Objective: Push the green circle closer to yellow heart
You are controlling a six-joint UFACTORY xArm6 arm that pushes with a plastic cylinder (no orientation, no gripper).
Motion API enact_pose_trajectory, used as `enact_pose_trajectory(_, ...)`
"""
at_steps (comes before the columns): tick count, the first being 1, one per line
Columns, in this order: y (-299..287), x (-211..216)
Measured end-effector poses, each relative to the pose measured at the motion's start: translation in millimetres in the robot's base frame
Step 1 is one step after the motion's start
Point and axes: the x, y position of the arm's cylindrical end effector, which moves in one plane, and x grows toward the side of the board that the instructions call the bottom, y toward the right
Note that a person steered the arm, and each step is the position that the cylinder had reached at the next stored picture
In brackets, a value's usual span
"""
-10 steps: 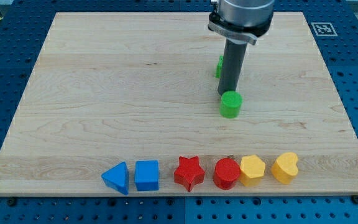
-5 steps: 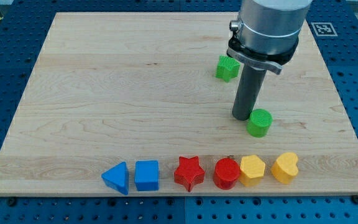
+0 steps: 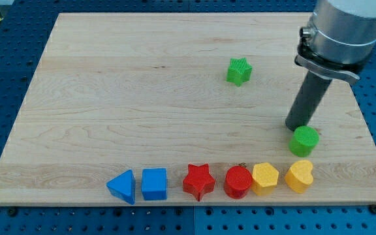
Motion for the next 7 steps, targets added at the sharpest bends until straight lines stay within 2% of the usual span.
enact_pose_trajectory(1, 2, 12)
enact_pose_trajectory(3, -21, -5)
enact_pose_trajectory(7, 8, 35)
